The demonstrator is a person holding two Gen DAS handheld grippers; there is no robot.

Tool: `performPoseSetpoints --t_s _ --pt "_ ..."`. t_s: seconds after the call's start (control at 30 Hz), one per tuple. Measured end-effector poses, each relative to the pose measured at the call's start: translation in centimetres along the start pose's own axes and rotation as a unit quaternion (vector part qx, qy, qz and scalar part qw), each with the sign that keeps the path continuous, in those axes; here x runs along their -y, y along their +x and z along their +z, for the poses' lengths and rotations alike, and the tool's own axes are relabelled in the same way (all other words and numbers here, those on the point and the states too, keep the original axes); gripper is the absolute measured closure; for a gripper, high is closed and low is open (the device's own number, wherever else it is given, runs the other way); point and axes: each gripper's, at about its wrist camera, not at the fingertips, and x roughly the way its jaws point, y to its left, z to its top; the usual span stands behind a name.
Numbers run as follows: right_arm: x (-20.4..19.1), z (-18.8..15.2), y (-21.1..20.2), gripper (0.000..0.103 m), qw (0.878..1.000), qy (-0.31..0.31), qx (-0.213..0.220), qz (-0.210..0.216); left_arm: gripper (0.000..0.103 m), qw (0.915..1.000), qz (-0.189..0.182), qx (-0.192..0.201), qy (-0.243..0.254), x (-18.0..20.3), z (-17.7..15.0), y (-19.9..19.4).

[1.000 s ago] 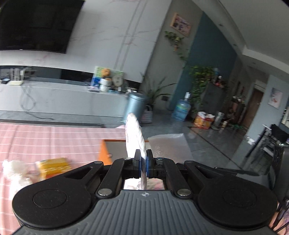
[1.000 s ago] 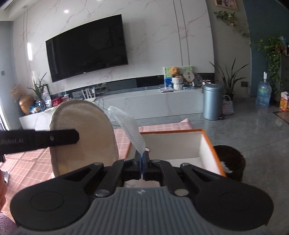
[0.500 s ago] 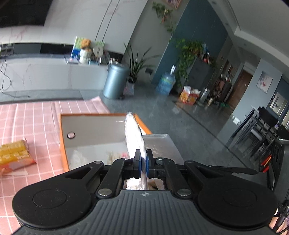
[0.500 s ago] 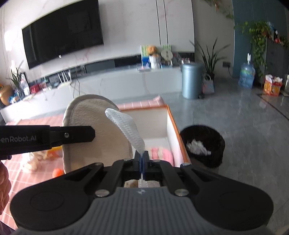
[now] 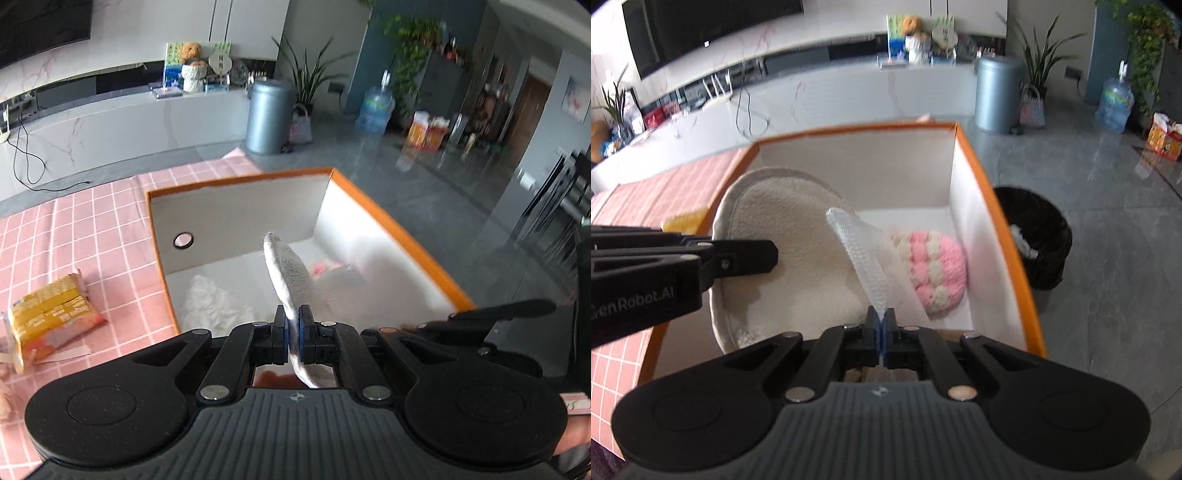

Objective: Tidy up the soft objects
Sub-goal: 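Lower and release the slipper with the left tool while the right tool drops the sleeve into the box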

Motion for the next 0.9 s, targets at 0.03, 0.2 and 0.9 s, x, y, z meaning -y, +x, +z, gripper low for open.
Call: performPoseSetpoints --t_s 0.03,0.2,0.9 --pt "-0.1 0.1 0.3 0.103 1.0 -0.003 -0.006 -0.002 0.097 1.0 0.006 -0.004 0.006 0.0 0.0 0.2" --pt "-0.4 0.0 1.5 0.103 0.999 -0.013 -0.037 0.0 0.091 0.9979 0.034 -0.036 0.043 0.6 -0.3 1.1" --pt "-1.4 1.0 -0.8 0.065 0.998 -0.055 -0.028 0.017 0.023 0.999 0.013 -0.007 0.042 -0.8 0.2 -1.6"
